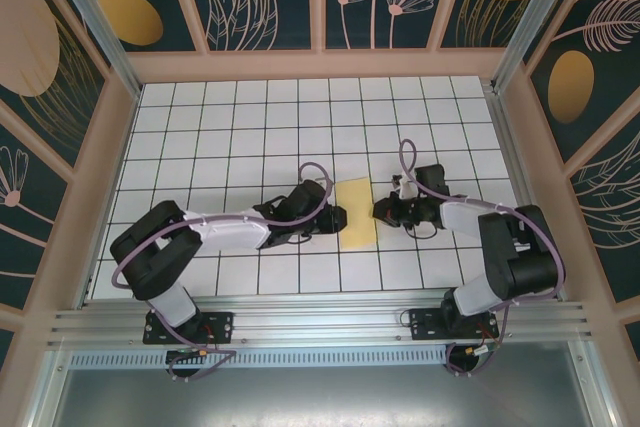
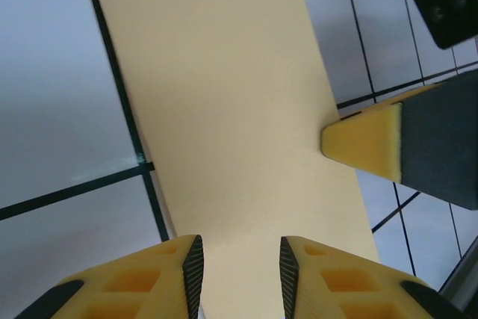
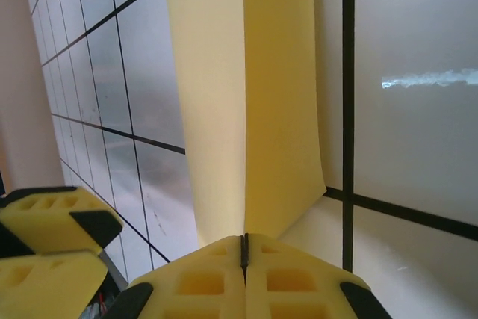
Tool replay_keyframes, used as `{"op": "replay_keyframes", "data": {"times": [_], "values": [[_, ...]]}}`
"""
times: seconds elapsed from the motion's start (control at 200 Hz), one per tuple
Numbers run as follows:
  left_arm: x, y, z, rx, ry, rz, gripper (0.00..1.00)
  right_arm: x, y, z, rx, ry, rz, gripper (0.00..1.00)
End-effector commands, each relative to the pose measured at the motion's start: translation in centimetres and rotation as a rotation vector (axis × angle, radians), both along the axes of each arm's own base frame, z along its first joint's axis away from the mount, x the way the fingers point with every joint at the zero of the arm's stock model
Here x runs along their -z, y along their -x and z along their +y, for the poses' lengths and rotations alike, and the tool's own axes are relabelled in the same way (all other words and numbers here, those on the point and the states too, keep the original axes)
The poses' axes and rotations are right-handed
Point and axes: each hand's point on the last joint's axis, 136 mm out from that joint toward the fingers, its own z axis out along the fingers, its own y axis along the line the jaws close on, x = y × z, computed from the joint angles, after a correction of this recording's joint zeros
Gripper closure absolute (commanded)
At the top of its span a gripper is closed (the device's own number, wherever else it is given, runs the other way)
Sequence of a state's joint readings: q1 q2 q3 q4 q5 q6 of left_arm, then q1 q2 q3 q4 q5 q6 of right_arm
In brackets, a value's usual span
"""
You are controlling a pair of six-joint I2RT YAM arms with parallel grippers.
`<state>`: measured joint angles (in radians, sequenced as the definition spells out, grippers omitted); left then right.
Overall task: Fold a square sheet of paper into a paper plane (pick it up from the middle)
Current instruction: Third fold the triangle at the center of the table.
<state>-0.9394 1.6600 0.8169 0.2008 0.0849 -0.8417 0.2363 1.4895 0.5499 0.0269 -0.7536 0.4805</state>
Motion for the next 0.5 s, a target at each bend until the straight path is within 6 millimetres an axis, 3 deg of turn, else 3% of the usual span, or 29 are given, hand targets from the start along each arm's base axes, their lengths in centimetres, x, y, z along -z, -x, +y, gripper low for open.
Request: {"op": "replay_keyframes", "data": {"times": [0.0,0.195,0.22,0.25,0.49], "values": [[-0.4,1.2,-0.3,0.092,-0.107,-0.123,0.62,-0.8,0.1,-0.1,0.045,-0.034,0.006,0.96],[-0.6,3.4,-3.3,0.231,-0.27,-0.274,0.56,-1.3,0.1,-0.3,0.088,-0.044,0.023,0.96],[0.4,3.7,-3.1,0.247,-0.316,-0.28,0.55,-1.4,0.1,-0.2,0.088,-0.045,0.025,0.96],[-0.2,3.5,-4.1,0.253,-0.319,-0.307,0.53,-1.4,0.1,-0.2,0.086,-0.048,0.027,0.96],[0.0,4.3,-6.4,0.326,-0.426,-0.424,0.39,-1.2,0.1,-0.1,0.077,-0.044,0.04,0.95]]}}
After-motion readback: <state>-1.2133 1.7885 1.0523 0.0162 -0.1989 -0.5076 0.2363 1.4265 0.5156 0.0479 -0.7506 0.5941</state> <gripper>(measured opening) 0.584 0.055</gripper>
